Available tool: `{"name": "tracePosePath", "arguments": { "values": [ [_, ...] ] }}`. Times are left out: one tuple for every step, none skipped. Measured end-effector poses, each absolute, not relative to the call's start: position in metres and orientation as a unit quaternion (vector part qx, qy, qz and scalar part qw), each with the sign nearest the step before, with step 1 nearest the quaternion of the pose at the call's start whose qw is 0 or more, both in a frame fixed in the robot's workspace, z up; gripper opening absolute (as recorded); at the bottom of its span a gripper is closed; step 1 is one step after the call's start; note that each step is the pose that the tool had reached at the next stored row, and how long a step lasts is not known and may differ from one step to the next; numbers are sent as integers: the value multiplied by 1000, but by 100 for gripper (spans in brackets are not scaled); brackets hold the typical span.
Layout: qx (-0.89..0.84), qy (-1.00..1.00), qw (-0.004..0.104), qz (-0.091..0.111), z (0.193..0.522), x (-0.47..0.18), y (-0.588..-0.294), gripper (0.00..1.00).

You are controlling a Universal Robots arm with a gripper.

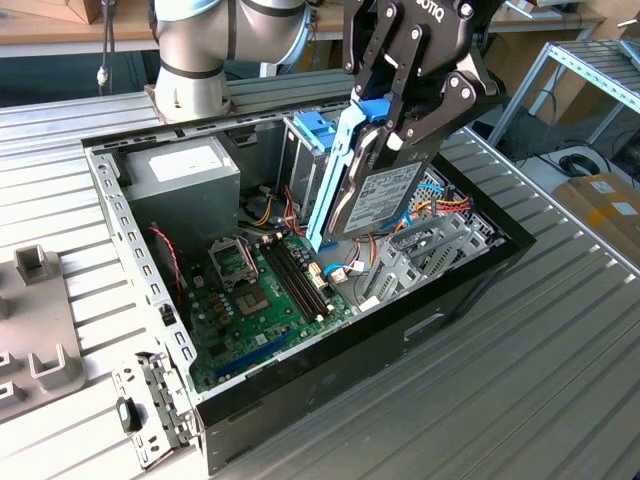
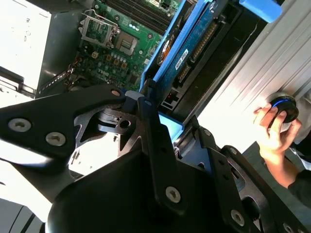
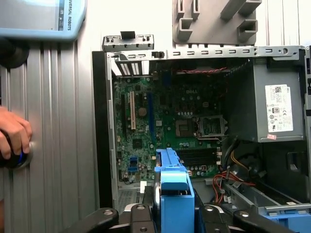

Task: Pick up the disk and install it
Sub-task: 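Pick up the disk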

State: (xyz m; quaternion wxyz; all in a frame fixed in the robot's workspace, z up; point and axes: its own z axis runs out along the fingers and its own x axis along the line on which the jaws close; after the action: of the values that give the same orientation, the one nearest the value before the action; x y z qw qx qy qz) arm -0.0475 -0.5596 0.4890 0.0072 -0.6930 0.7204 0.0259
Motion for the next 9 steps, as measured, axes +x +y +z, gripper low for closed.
{"name": "tracePosePath", "arguments": {
  "values": [
    [-693,720,7,26,489,-47,-560,37],
    [-693,720,7,26,489,-46,-560,37],
    [-693,720,7,26,489,-45,-560,37],
    [-693,720,7,26,489,-44,-560,37],
    [-693,720,7,26,489,-44,-560,37],
    [-693,720,7,26,489,-43,-561,37],
    [-693,720,7,26,489,-42,-561,37],
    [-693,720,7,26,489,-42,-561,37],
    [-693,720,7,26,489,-41,-561,37]
  ]
}}
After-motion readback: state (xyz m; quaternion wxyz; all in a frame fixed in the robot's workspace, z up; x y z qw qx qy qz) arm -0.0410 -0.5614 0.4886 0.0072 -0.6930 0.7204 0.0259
